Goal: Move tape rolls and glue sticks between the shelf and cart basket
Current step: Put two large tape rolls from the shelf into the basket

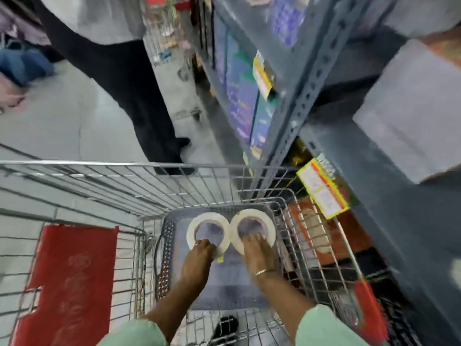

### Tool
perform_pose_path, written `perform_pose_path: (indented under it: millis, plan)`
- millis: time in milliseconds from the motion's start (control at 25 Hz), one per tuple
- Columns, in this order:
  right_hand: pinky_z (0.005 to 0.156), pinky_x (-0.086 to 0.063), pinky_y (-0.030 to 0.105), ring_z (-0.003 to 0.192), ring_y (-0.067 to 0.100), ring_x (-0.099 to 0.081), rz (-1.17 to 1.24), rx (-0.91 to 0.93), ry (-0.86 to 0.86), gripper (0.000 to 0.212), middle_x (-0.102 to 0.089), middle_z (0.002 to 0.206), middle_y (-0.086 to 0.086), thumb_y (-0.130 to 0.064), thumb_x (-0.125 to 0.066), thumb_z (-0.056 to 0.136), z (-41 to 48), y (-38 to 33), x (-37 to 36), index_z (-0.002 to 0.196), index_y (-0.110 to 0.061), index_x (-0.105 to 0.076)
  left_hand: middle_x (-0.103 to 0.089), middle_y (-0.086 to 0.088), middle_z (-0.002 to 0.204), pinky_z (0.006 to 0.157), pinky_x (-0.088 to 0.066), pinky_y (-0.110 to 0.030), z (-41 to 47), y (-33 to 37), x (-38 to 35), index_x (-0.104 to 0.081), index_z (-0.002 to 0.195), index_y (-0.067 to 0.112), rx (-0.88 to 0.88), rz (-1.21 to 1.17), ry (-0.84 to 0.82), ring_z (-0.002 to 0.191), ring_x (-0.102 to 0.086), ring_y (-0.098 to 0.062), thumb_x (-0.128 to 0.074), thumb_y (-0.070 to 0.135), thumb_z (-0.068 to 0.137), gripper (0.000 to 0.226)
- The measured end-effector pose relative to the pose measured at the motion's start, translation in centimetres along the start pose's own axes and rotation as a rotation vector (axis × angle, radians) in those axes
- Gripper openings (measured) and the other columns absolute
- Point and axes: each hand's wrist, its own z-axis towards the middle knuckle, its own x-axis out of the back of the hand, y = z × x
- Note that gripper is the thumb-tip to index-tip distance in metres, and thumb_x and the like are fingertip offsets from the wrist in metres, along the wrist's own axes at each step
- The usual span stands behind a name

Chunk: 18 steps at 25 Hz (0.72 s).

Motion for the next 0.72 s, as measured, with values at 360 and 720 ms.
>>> perform_pose_path:
  millis: [360, 720]
  plan:
    - [0.042, -0.054, 0.017, 0.051, 0.017, -0.070, -0.160, -0.004, 0.003, 0.036, -0.068, 0.051, 0.007, -0.020, -0.088, 0.028, 4.4, 1.0, -6.4, 0.052, 0.000, -0.071, -0.063, -0.014, 0.111, 0.081, -0.047, -0.041, 3.9, -4.8, -6.1, -0.062, 0.109, 0.009, 0.068, -0.018, 0.000, 0.107, -0.058, -0.030, -0.050, 0.008, 0.089, 0.024]
    - [0.081, -0.057, 0.029, 0.094, 0.028, -0.068, -0.122, -0.003, 0.000, 0.021, -0.071, 0.093, 0.018, -0.006, -0.071, 0.073, 6.0, 1.5, -7.6, 0.093, 0.000, -0.071, -0.062, -0.011, 0.111, 0.077, -0.050, -0.044, 4.9, -4.4, -7.7, -0.057, 0.117, 0.010, 0.002, 0.058, -0.011, 0.107, -0.055, -0.031, -0.053, 0.009, 0.086, 0.032]
